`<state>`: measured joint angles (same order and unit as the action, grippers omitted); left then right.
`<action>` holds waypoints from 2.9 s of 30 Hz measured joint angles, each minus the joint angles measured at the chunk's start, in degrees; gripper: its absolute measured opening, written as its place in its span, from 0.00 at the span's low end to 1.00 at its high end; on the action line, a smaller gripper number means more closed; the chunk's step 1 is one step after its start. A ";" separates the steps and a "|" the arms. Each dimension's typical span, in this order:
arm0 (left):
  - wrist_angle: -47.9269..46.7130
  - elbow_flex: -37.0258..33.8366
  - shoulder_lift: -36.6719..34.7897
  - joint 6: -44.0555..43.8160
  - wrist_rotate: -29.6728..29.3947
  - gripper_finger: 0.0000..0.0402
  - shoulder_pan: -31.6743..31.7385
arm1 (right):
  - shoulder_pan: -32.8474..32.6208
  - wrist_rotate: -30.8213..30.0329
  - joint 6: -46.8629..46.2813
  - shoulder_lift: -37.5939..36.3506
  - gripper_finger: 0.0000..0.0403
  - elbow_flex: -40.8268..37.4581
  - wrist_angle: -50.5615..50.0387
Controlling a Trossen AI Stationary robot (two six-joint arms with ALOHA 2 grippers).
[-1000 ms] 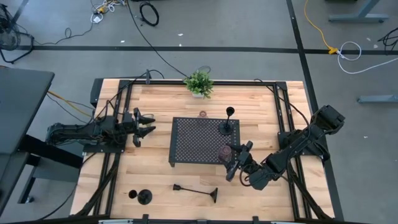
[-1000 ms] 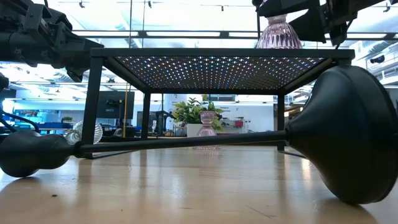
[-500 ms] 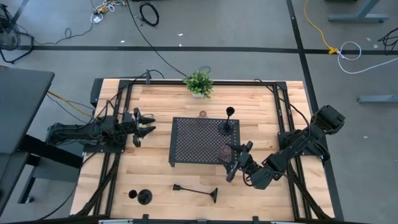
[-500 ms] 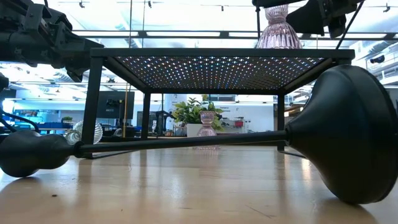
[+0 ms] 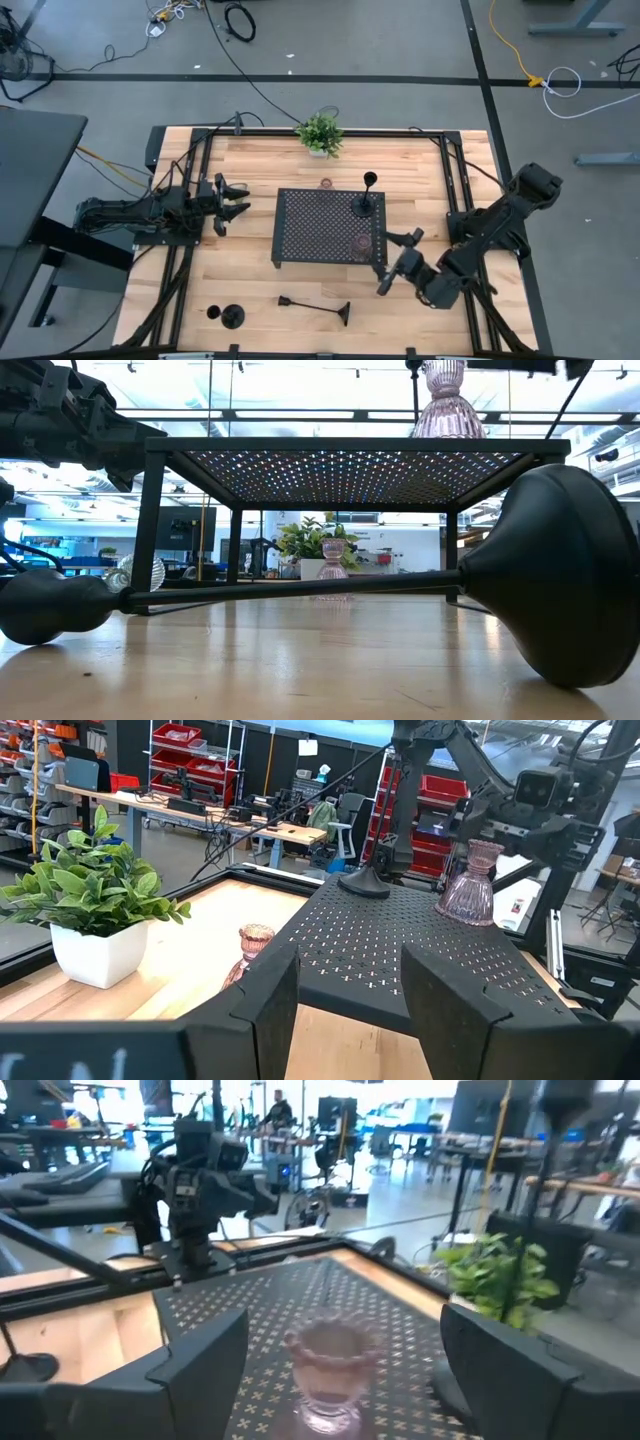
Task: Pick & Place candle stick holders
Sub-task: Put the pink glass candle holder on the shelf
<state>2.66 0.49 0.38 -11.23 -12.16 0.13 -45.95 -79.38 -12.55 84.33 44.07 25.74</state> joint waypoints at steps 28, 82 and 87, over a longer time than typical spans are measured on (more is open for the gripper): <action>0.01 0.02 0.01 -0.16 0.85 0.45 0.00 | -1.05 -8.34 -29.09 -9.44 0.72 0.07 -37.32; -0.35 0.02 0.03 0.47 0.63 0.45 0.01 | 55.72 19.04 -24.16 -19.43 0.70 -1.49 -68.66; -0.39 0.02 0.03 0.35 0.64 0.45 0.01 | 63.31 27.72 -8.24 -19.51 0.70 -7.90 -47.03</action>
<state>2.27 0.51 0.40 -10.88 -11.53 0.14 17.37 -51.66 -20.78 64.82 36.18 -21.29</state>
